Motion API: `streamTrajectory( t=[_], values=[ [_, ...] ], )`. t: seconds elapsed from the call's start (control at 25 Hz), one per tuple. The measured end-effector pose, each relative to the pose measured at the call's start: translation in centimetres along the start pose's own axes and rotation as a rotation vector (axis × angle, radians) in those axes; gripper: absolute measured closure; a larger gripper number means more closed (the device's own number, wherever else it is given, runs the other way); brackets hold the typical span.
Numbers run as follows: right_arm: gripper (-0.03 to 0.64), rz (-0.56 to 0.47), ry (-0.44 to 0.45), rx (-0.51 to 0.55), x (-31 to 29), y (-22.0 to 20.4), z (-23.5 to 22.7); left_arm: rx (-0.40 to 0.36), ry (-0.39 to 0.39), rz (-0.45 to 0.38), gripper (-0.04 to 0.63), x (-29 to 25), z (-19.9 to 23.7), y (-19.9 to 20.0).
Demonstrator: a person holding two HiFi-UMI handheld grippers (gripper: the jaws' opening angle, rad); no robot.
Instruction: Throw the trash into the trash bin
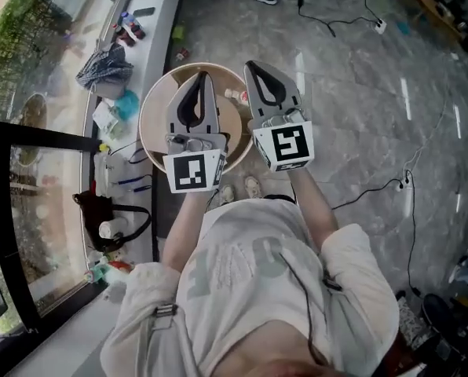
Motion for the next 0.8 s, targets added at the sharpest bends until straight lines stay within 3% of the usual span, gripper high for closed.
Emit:
streamTrajectory(
  t=[0.2, 0.4, 0.8],
  values=[
    [0.601, -0.037, 0.111, -0.045, -0.8, 1.8, 4.2, -0.009, 0.069, -0.061, 0.583, 2.5, 3.0, 2.1],
    [0.601, -0.037, 0.171, -0.044, -1.0, 2.1, 6.4, -0.068, 0.101, -0.092, 0.583, 4.2, 3.6, 3.3],
    [0.601, 0.011, 0.25, -0.026, -0.8, 1.3, 8.0, -0.031, 0.146, -0.09, 0.583, 5.0, 4.5, 3.4]
  ],
)
Point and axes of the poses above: the fingertips, and each gripper's own axes: x backward along the fingers, z to its left, y out of its top, the point moved 1 cm from there along x, backward along the fingers, and after that the axes turned 4 degrees about -y, right-handed, at the moved point
